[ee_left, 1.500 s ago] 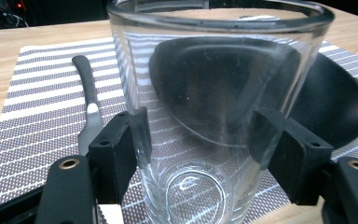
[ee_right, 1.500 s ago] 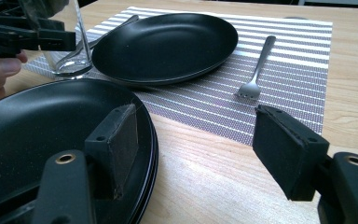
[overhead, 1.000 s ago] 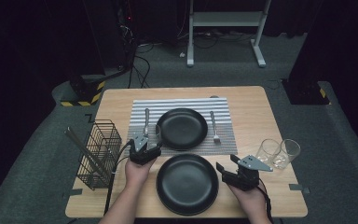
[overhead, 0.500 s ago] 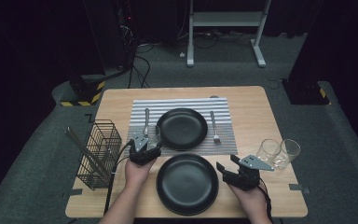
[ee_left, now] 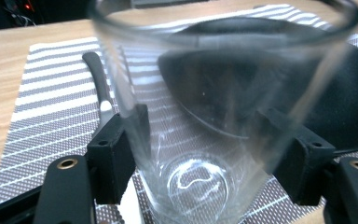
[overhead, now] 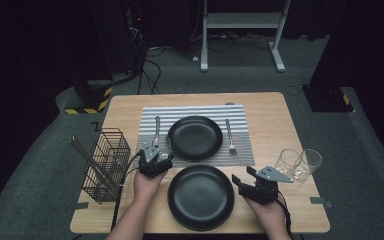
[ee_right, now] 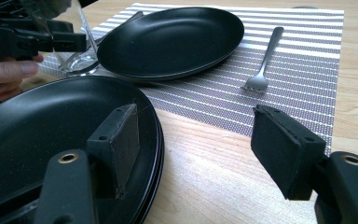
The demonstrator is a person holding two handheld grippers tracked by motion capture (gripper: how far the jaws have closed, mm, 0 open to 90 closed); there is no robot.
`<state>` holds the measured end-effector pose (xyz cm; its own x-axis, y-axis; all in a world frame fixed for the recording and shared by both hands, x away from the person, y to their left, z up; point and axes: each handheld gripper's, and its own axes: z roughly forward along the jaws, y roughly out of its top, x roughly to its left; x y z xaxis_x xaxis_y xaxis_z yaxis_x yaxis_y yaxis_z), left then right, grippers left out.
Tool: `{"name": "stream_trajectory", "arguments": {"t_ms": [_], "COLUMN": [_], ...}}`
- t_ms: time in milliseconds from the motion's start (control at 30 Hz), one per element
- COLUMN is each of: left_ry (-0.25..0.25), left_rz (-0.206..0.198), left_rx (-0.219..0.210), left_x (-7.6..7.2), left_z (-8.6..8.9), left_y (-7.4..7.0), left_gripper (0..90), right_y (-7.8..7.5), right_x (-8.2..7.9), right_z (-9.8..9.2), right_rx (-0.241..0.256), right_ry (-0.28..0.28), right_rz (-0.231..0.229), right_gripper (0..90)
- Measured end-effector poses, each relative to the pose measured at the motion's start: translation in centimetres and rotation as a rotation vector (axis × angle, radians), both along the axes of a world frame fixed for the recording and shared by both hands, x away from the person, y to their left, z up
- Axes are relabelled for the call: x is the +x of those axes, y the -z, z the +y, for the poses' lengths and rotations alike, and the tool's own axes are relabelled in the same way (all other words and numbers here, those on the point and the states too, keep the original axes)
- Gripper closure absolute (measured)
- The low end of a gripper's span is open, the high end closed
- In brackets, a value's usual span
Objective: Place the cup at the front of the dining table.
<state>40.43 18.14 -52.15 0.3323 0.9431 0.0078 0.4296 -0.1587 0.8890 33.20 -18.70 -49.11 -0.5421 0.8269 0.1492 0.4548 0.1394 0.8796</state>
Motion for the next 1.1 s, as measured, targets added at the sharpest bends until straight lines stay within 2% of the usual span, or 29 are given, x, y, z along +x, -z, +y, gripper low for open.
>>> {"name": "stream_trajectory", "arguments": {"t_ms": [67,333,433,600,800,1100], "left_ry": [-0.008,-0.016,-0.02,-0.026,-0.009,0.021], "left_rz": [0.018,0.026,0.028,0.065,0.072,0.106], "left_rx": [0.001,0.017,0.012,0.025,0.034,0.051], "left_x": [0.0,-0.6,-1.2,-2.0,-3.5,-6.0], "left_z": [-0.1,-0.2,-0.2,0.0,0.0,0.3], "left_y": [0.0,-0.4,-0.7,-0.7,-0.7,-0.4], "left_gripper": [30.1,20.6,20.7,19.7,21.5,24.3], "right_y": [0.0,0.1,0.1,0.2,0.3,0.8], "right_x": [0.0,0.0,0.0,0.2,0.2,0.4], "right_z": [0.0,0.0,0.0,0.0,0.0,-0.2], "right_rx": [-0.001,-0.003,-0.004,-0.008,-0.019,-0.036], "right_ry": [-0.001,0.0,0.001,0.004,0.007,0.023], "right_rz": [0.0,0.003,0.003,0.004,0.004,0.015], "right_gripper": [31.9,31.8,31.8,31.8,31.8,31.8]}}
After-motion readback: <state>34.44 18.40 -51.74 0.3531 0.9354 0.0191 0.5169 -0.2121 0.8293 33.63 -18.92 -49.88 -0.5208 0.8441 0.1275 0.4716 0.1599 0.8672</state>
